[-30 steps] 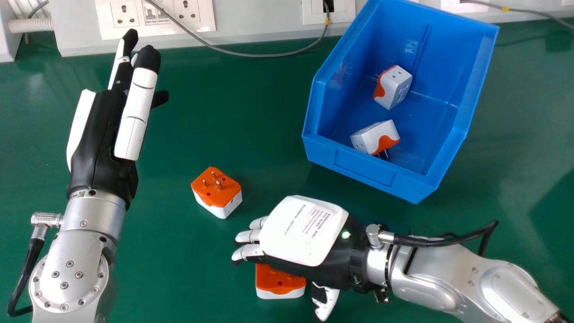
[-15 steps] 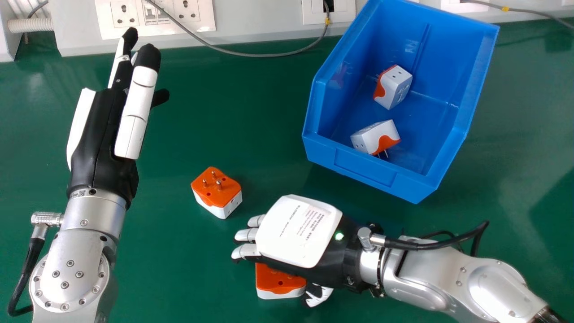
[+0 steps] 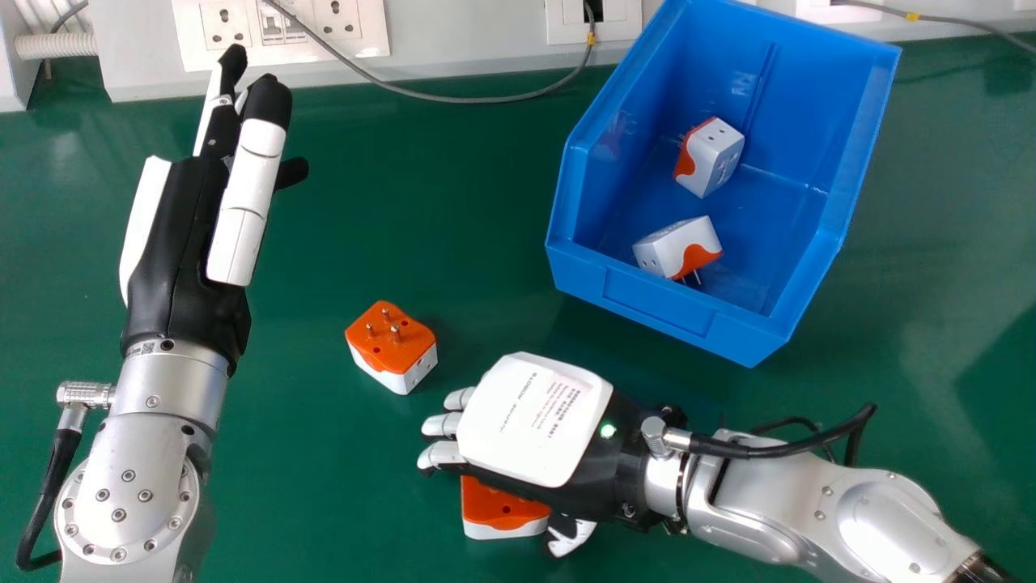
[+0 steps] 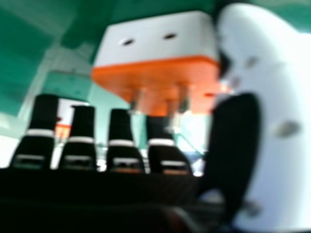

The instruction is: Pick all objects and put in blue box

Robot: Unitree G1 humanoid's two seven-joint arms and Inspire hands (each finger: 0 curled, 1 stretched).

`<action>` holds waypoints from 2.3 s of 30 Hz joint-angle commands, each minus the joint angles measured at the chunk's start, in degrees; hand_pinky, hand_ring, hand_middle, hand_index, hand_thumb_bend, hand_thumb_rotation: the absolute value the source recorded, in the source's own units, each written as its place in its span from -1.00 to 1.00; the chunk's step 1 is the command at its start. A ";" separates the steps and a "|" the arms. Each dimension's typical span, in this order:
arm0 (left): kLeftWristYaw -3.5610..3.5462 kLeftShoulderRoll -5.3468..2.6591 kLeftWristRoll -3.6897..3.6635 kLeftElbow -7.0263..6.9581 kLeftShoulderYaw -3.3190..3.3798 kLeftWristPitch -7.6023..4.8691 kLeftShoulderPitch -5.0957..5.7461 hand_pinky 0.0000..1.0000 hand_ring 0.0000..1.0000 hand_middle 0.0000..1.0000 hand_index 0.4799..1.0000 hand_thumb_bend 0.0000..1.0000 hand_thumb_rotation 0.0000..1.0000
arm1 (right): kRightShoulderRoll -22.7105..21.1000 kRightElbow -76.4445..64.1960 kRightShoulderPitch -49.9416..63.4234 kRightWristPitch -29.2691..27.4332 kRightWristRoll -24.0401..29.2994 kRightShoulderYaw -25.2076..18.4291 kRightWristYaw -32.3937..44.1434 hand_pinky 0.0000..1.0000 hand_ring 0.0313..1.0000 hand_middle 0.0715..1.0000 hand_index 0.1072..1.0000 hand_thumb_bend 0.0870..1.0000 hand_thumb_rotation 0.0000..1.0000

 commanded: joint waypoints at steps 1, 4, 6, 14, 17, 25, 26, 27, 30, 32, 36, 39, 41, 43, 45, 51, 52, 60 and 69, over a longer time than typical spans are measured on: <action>0.16 -0.07 -0.20 -0.73 0.04 -1.58 -1.12 0.70 0.92 0.93 1.00 0.58 0.96 | 0.24 -0.50 -1.24 -0.25 1.08 0.04 -0.11 0.45 0.68 0.69 0.51 0.12 -0.57; 0.22 -0.07 -0.06 -0.71 -0.02 -1.72 -1.09 0.69 0.92 0.93 0.99 0.58 0.96 | 0.47 0.04 -1.24 -0.17 1.08 0.19 -0.28 0.45 0.67 0.68 0.50 0.11 -0.61; 0.25 -0.04 0.02 -0.77 -0.07 -1.78 -1.08 0.69 0.92 0.93 0.99 0.59 0.96 | 0.63 0.40 -1.26 -0.16 1.53 0.18 0.15 0.45 0.67 0.67 0.50 0.10 -0.63; 0.31 -0.05 -0.08 -0.85 -0.04 -1.66 -1.18 0.68 0.92 0.93 0.99 0.58 0.96 | 1.37 2.76 -1.12 0.08 4.92 -0.07 1.42 0.26 0.50 0.52 0.37 -0.04 -0.90; 0.40 -0.10 -0.04 -1.01 -0.08 -1.59 -1.12 0.68 0.92 0.93 0.99 0.57 0.96 | 1.72 4.14 -0.47 -0.48 5.56 -0.35 -1.64 0.14 0.38 0.41 0.27 -0.01 -0.95; 0.63 -0.12 -0.08 -1.28 0.06 -1.40 -0.97 0.68 0.92 0.93 0.99 0.57 0.95 | 2.53 10.50 -0.60 -3.42 6.22 0.05 -12.78 -0.05 0.15 0.20 0.06 -0.04 -0.94; 0.66 -0.13 -0.06 -1.30 0.06 -1.40 -0.93 0.68 0.91 0.93 0.99 0.57 0.95 | 2.74 11.36 -0.52 -3.71 6.45 0.03 -13.98 -0.12 0.07 0.14 0.04 -0.04 -0.96; 0.69 -0.14 -0.03 -1.29 0.05 -1.42 -0.92 0.68 0.91 0.93 0.99 0.57 0.95 | 2.92 12.24 -0.51 -4.02 6.58 0.03 -15.11 -0.12 0.07 0.14 0.04 -0.04 -0.96; 0.77 -0.14 -0.02 -1.47 0.04 -1.33 -0.84 0.68 0.91 0.93 0.99 0.57 0.95 | 3.03 13.91 -0.91 -4.60 6.32 0.42 -17.43 -0.26 -0.07 0.02 0.01 -0.06 -0.97; 0.81 -0.13 -0.04 -1.73 0.08 -1.23 -0.68 0.68 0.91 0.93 0.99 0.57 0.95 | 3.00 14.97 -1.38 -4.89 5.70 0.73 -19.22 -0.26 -0.07 0.02 0.01 -0.06 -0.97; 0.87 -0.12 -0.11 -1.92 0.18 -1.09 -0.65 0.68 0.91 0.93 0.99 0.57 0.94 | 3.16 16.83 -2.07 -4.78 5.06 1.29 -21.77 -0.34 -0.16 -0.06 0.00 -0.06 -0.98; 0.98 -0.21 -0.05 -1.84 0.13 -1.13 -0.65 0.67 0.91 0.93 0.99 0.57 0.94 | 3.08 17.47 -2.44 -4.77 5.29 1.42 -22.32 -0.37 -0.20 -0.08 0.00 -0.07 -0.99; 1.04 -0.25 -0.03 -1.78 0.09 -1.15 -0.67 0.67 0.91 0.93 0.99 0.57 0.94 | 3.18 17.54 -2.62 -4.49 5.32 1.49 -22.23 -0.39 -0.22 -0.09 -0.01 -0.07 -0.99; 1.07 -0.25 -0.06 -1.72 0.08 -1.12 -0.73 0.67 0.91 0.93 0.99 0.56 0.94 | 3.26 17.33 -2.76 -4.08 5.04 1.58 -22.33 -0.39 -0.23 -0.09 -0.02 -0.07 -0.99; 1.10 -0.28 -0.06 -1.80 0.05 -1.05 -0.72 0.67 0.91 0.93 0.99 0.56 0.94 | 3.29 16.94 -2.76 -3.64 5.03 1.54 -21.80 -0.39 -0.23 -0.09 -0.02 -0.07 -0.99; 1.19 -0.31 -0.04 -1.89 0.01 -0.94 -0.73 0.67 0.91 0.93 0.99 0.55 0.93 | 3.00 15.70 -2.41 -3.26 5.61 1.08 -21.01 -0.39 -0.25 -0.10 -0.03 -0.07 -1.00; 1.23 -0.34 -0.02 -1.89 -0.02 -0.93 -0.74 0.67 0.91 0.93 0.99 0.55 0.93 | 3.01 15.76 -2.37 -3.21 5.61 1.03 -21.19 -0.39 -0.26 -0.11 -0.03 -0.07 -1.00; 1.40 -0.35 0.01 -1.97 -0.10 -0.81 -0.73 0.67 0.91 0.93 0.99 0.54 0.92 | 2.66 15.36 -2.26 -2.88 4.82 1.22 -21.38 -0.33 -0.26 -0.10 -0.02 -0.08 -1.00; 1.45 -0.30 -0.01 -1.89 -0.09 -0.85 -0.73 0.67 0.91 0.93 0.99 0.54 0.92 | 2.85 15.86 -2.00 -3.58 5.71 0.84 -22.47 -0.30 -0.27 -0.10 -0.01 -0.09 -1.00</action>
